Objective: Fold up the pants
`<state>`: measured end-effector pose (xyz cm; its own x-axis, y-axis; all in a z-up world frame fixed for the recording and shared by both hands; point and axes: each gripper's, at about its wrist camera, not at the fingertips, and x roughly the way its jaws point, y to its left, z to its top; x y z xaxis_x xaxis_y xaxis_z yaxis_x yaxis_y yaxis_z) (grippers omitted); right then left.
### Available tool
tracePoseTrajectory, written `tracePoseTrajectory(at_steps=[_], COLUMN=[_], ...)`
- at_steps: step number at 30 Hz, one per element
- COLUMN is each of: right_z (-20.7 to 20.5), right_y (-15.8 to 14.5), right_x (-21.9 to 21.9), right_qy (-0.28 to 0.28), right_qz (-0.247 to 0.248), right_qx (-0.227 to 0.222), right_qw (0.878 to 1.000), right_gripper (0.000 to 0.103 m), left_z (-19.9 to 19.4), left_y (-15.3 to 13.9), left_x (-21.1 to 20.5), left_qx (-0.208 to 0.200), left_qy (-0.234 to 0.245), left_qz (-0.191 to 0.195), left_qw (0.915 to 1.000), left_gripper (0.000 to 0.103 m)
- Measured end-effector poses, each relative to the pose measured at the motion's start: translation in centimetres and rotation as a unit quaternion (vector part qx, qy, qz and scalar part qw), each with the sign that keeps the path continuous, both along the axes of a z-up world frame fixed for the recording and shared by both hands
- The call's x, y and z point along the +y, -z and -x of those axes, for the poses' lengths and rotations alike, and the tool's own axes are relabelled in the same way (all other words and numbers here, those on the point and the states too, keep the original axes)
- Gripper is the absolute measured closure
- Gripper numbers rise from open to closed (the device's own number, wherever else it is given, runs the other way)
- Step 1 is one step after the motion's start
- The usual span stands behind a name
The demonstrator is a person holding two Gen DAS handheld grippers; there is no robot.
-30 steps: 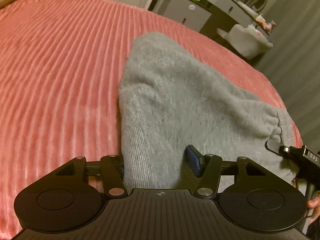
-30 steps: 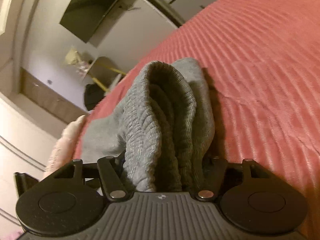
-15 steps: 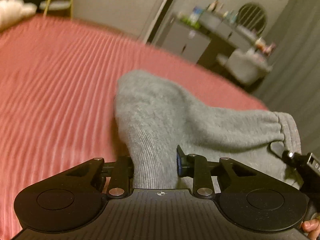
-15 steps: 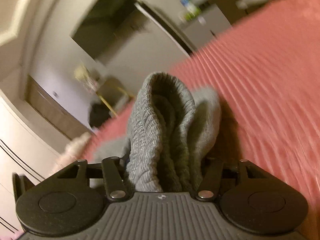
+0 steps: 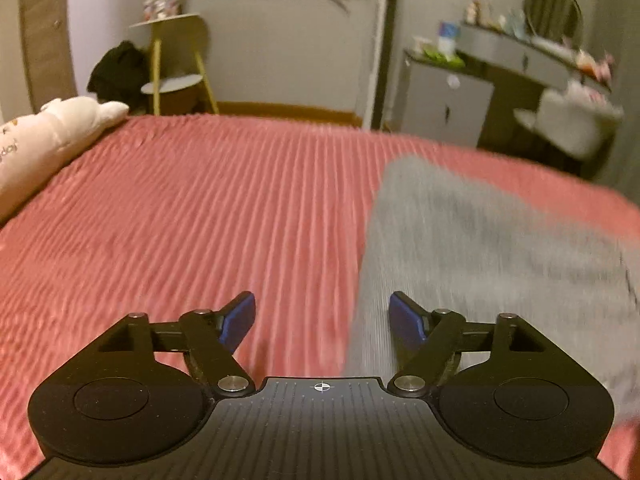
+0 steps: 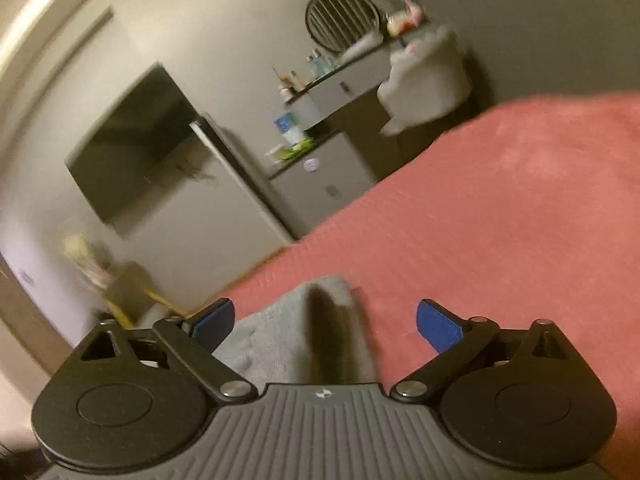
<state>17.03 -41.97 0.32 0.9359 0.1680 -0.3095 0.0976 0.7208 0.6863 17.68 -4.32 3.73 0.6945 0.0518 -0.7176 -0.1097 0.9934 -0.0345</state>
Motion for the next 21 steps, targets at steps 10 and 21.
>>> tracePoseTrajectory(at_steps=[10,21], right_z=[-0.9,0.7], right_y=[1.8,3.0], right_x=[4.6,5.5], right_qy=[-0.147,-0.124], right_qz=[0.011,0.054], right_qx=[0.055,0.043], right_qw=[0.988,0.99], right_gripper=[0.078,0.09], left_z=[2.6,5.6], left_y=[0.8,-0.1], left_x=[2.5,3.5], left_qx=[-0.015,-0.04], left_qy=[-0.058,-0.023], left_qz=[0.007,0.077], left_qw=[0.9982,0.996], left_gripper=[0.018,0.019])
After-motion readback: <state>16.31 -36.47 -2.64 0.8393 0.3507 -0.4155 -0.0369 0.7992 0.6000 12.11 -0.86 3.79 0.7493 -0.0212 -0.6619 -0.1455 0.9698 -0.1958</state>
